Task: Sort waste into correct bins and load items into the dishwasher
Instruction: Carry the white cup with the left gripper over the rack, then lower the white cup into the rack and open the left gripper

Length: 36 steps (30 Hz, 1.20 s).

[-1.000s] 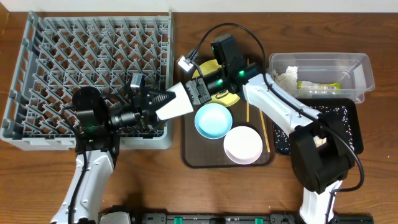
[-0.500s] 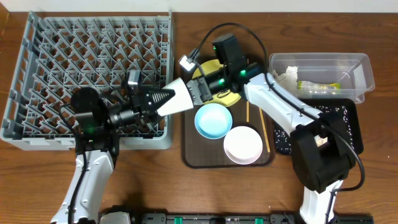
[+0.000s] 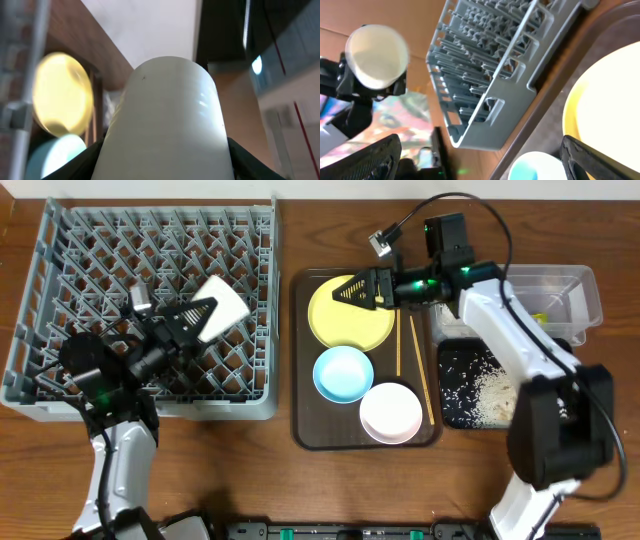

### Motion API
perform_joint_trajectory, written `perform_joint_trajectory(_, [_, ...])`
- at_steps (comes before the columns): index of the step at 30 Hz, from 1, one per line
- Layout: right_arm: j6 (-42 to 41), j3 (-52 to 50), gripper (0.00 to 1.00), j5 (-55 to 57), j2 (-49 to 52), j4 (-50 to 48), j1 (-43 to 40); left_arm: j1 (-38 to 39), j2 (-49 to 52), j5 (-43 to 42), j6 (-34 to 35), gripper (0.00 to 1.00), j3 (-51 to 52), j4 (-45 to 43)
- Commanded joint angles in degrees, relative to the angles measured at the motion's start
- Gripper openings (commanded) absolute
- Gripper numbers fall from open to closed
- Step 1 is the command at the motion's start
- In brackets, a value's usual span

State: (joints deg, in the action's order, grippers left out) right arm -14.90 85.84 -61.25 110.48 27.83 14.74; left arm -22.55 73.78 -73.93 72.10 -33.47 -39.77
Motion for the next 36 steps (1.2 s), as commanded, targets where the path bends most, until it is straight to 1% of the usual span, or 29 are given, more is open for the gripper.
perform_joint_trajectory(1, [6.0,0.3,0.99,11.8,-9.3,3.7,1.4,-0.7,0.7,5.1,-4.6,0.19,-2.6,3.3])
perform_joint_trajectory(4, [8.2,0.3,0.99,21.1,-14.0,7.8,2.6,-0.6,0.7,6.4,-8.8,0.19,-6.3,10.5])
perform_joint_trajectory(7, [8.4,0.3,0.99,29.8,-17.7,10.7,3.8,-0.6,0.7,7.4,-14.5,0.19,-11.9,20.5])
perform_joint_trajectory(9, [8.9,0.3,0.99,33.7,-19.5,12.1,4.3,-0.5,0.7,8.2,-19.0,0.19,-16.1,28.2])
perform_joint_trajectory(12, [9.3,0.3,0.99,36.7,-21.0,13.6,4.4,0.0,0.6,12.2,-28.5,0.19,-23.3,44.7])
perform_joint_trajectory(14, [9.5,0.3,0.99,37.6,-21.0,14.4,4.4,1.0,0.5,18.3,-35.6,0.19,-28.2,57.8])
perform_joint_trajectory(16, [9.5,0.3,0.99,39.8,-20.8,15.1,4.3,3.3,0.4,27.5,-42.2,0.19,-33.4,71.4])
perform_joint_trajectory(18, [9.4,0.3,0.99,42.1,-20.8,15.5,4.3,6.5,0.4,36.9,-46.8,0.19,-37.7,81.7])
perform_joint_trajectory(20, [9.4,0.3,0.99,43.5,-20.8,15.5,4.2,10.1,0.3,44.8,-49.2,0.19,-40.2,88.1])
perform_joint_trajectory(23, [9.4,0.3,0.99,43.5,-20.8,15.3,4.0,16.0,0.3,56.9,-49.6,0.20,-41.1,94.9])
perform_joint_trajectory(25, [9.4,0.3,0.99,43.5,-20.8,15.3,4.0,19.1,0.9,63.6,-49.6,0.22,-40.8,98.2])
perform_joint_trajectory(27, [9.4,0.3,0.99,43.5,-20.8,15.3,4.0,22.1,2.5,70.4,-49.6,0.22,-39.7,101.2])
perform_joint_trajectory(30, [9.4,0.3,0.99,43.5,-20.8,15.2,4.0,23.6,5.3,70.3,-51.5,0.23,-39.0,102.1])
perform_joint_trajectory(34, [9.4,0.3,0.99,43.5,-20.8,15.3,4.0,24.9,10.4,70.3,-51.8,0.22,-39.0,102.1])
perform_joint_trajectory(36, [9.4,0.3,0.99,43.5,-20.8,15.3,4.0,25.6,12.7,69.7,-51.8,0.15,-39.0,101.9])
